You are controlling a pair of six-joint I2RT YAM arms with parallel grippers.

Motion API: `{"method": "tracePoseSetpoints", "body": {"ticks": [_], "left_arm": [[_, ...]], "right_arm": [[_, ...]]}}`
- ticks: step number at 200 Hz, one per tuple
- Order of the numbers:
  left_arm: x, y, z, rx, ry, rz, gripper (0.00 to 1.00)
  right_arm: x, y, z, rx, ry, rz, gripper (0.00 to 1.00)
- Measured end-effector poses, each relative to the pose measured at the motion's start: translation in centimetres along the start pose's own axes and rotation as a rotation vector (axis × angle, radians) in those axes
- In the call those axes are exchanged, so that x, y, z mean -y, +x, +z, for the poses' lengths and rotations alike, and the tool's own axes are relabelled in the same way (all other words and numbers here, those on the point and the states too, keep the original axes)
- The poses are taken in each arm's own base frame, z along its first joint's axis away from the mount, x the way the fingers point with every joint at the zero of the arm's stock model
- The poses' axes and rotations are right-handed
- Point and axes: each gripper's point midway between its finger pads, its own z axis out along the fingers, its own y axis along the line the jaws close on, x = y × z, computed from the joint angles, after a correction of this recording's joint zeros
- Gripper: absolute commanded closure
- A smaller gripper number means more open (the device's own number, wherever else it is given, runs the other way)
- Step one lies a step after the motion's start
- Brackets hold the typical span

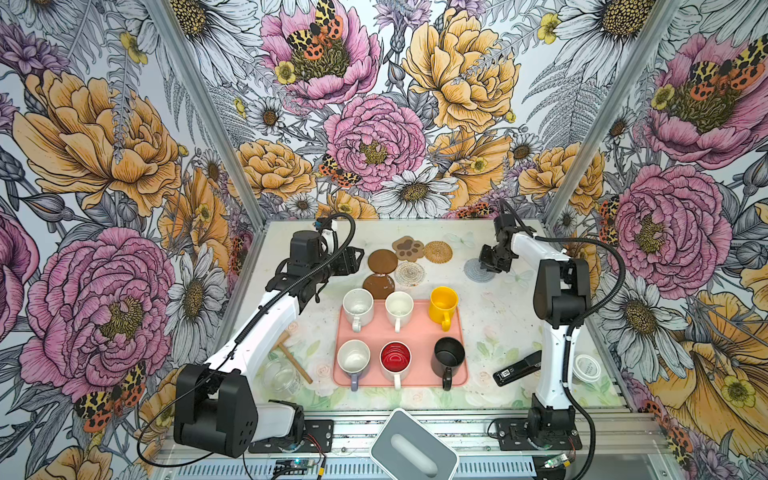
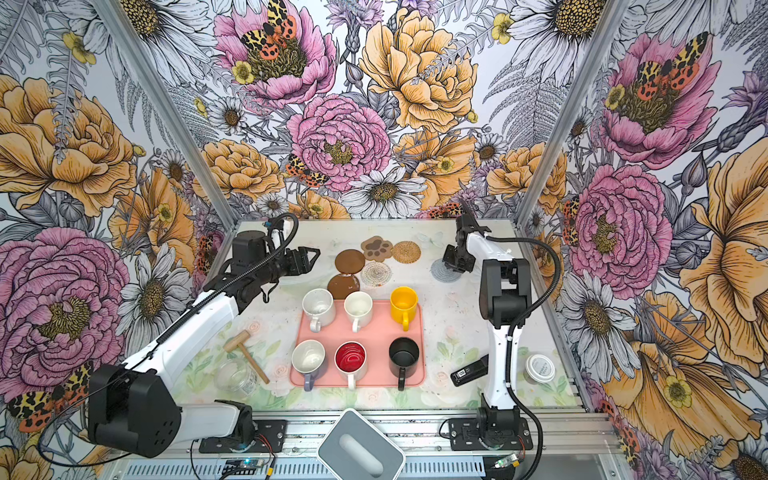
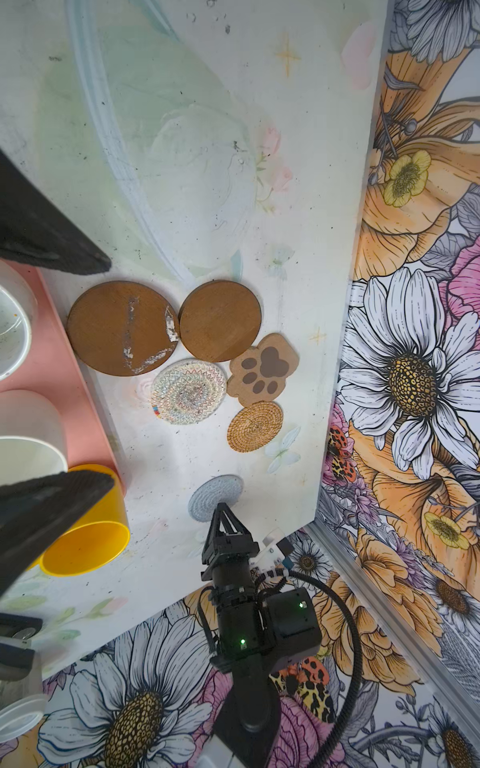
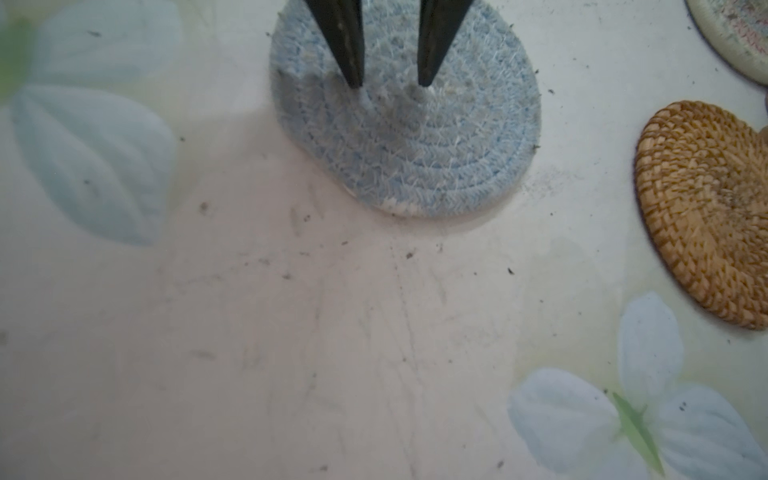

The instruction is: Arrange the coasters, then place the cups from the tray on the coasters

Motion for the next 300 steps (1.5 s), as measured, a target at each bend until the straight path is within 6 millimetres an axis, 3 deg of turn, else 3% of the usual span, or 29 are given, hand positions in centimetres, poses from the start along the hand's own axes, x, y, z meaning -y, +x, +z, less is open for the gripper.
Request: {"method": "tracePoseSetpoints", "body": {"ticks": [36, 67, 79, 103, 126, 142, 159, 182, 198, 221, 271, 300], "left_arm": [[-0.3, 0.1, 0.0, -0.004, -0.020, 0.004, 0.24], [0.0, -0.4, 0.8, -0.051, -0.075, 0.052, 0.21], [0.5, -1.2, 1.6, -0.071, -0.087, 0.080, 0.18], [1.4, -2.5, 4.3, -0.140, -0.123, 0.162, 0.14], [1.5, -2.3, 7.3, -0.232, -0.167, 0.219, 0.06], [0.9, -0.9, 9.7, -0.314, -0.198, 0.249, 0.05], [-0.4, 2.4, 11.9, -0.433, -0.230, 0.266, 0.01], [-2.1, 7.0, 13.3, -0.585, -0.256, 0.269, 0.01], [-2.7, 9.1, 13.6, -0.651, -0.264, 0.269, 0.01], [-2.9, 10.3, 13.9, -0.693, -0.268, 0.272, 0.01], [-1.1, 11.2, 15.3, -0.708, -0.244, 0.305, 0.01], [-1.2, 13.2, 16.4, -0.754, -0.257, 0.320, 0.01]], "right_arm": [[-1.6, -2.0, -1.6, 0.053, -0.059, -0.008, 0.70], [-2.6, -2.3, -2.8, 0.072, -0.082, -0.015, 0.66], [-3.4, -2.2, -3.3, 0.081, -0.091, -0.026, 0.60], [-5.5, -1.5, -4.5, 0.095, -0.112, -0.069, 0.58], [-7.1, -0.2, -5.8, 0.099, -0.125, -0.105, 0.56], [-7.8, 0.7, -6.7, 0.104, -0.128, -0.124, 0.55], [-8.4, 1.7, -7.4, 0.104, -0.128, -0.141, 0.54], [-7.8, 2.4, -7.9, 0.105, -0.113, -0.132, 0.53], [-7.3, 2.7, -8.2, 0.109, -0.098, -0.126, 0.53], [-6.9, 2.9, -8.6, 0.116, -0.090, -0.120, 0.52], [-6.5, 2.9, -8.9, 0.123, -0.082, -0.108, 0.52], [-6.5, 2.9, -8.9, 0.122, -0.082, -0.101, 0.52]]}}
